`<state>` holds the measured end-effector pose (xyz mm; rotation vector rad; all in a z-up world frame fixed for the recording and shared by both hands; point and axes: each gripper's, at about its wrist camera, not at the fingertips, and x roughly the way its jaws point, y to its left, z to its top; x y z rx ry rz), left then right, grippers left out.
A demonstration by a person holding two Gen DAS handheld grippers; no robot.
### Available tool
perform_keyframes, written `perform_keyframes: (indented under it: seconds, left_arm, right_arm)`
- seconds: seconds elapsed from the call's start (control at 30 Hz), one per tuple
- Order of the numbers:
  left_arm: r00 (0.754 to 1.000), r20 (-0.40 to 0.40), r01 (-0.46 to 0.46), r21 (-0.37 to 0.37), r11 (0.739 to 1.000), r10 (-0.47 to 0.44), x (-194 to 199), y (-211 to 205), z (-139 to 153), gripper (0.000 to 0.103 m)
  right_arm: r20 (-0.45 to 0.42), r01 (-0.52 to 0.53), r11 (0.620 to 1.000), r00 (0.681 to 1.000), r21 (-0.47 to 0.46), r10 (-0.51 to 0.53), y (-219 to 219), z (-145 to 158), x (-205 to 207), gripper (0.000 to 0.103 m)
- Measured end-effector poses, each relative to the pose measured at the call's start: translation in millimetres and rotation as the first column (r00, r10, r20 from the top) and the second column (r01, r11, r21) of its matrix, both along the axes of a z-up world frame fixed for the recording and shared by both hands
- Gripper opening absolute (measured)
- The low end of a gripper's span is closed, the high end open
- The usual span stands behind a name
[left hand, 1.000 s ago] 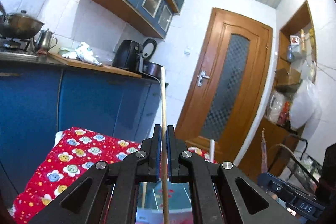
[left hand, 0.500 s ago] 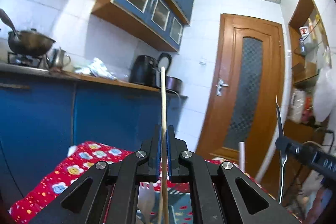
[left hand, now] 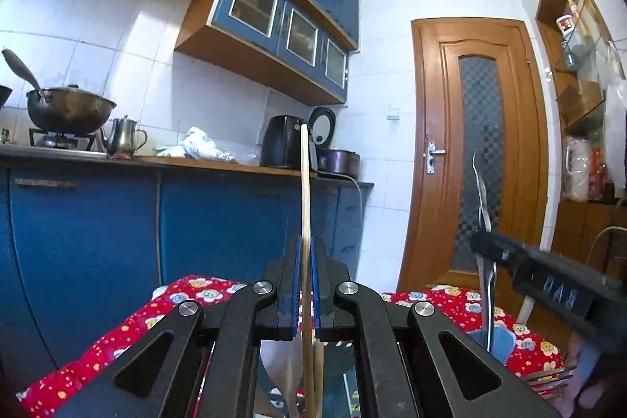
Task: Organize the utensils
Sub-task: 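Lift the chopstick and metal spoon and carry both over the caddy, then open both tools dropping the chopstick and spoon into the caddy, then withdraw both open tools back from the caddy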
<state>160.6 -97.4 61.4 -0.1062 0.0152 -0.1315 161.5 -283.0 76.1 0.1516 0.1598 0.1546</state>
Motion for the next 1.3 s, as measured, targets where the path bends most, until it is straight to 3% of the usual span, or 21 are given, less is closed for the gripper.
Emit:
perform_keyframes:
  seconds: [0.3,0.43,0.67,1.1,1.3]
  left_arm:
    - [0.998,-0.06,0.015,0.016,1.0,-0.014,0.8,1.4,-2.5,0.005]
    - [0.996,-0.081,0.035,0.034,0.999,-0.032,-3.6,-0.5,-2.2,0.02]
    - [0.992,-0.109,0.061,0.018,0.998,-0.059,-11.8,0.4,4.3,0.035]
    - [0.981,-0.153,0.12,-0.002,0.993,-0.119,-44.4,13.4,32.9,0.041]
    - [0.972,-0.194,0.135,-0.003,0.991,-0.133,-65.9,25.8,45.2,0.041]
  right_arm:
    - [-0.051,-0.029,0.999,0.998,-0.046,0.026,5.3,-3.5,-11.8,0.02]
    - [-0.065,-0.028,0.998,0.998,-0.049,0.025,6.0,-2.2,-19.0,0.021]
    - [-0.061,-0.03,0.999,0.998,-0.016,0.029,0.1,6.8,-31.5,0.03]
    - [-0.018,-0.043,0.996,0.999,0.072,0.044,-7.1,39.8,-74.0,0.044]
    - [-0.042,-0.06,0.993,0.997,0.1,0.065,-1.9,48.8,-101.9,0.049]
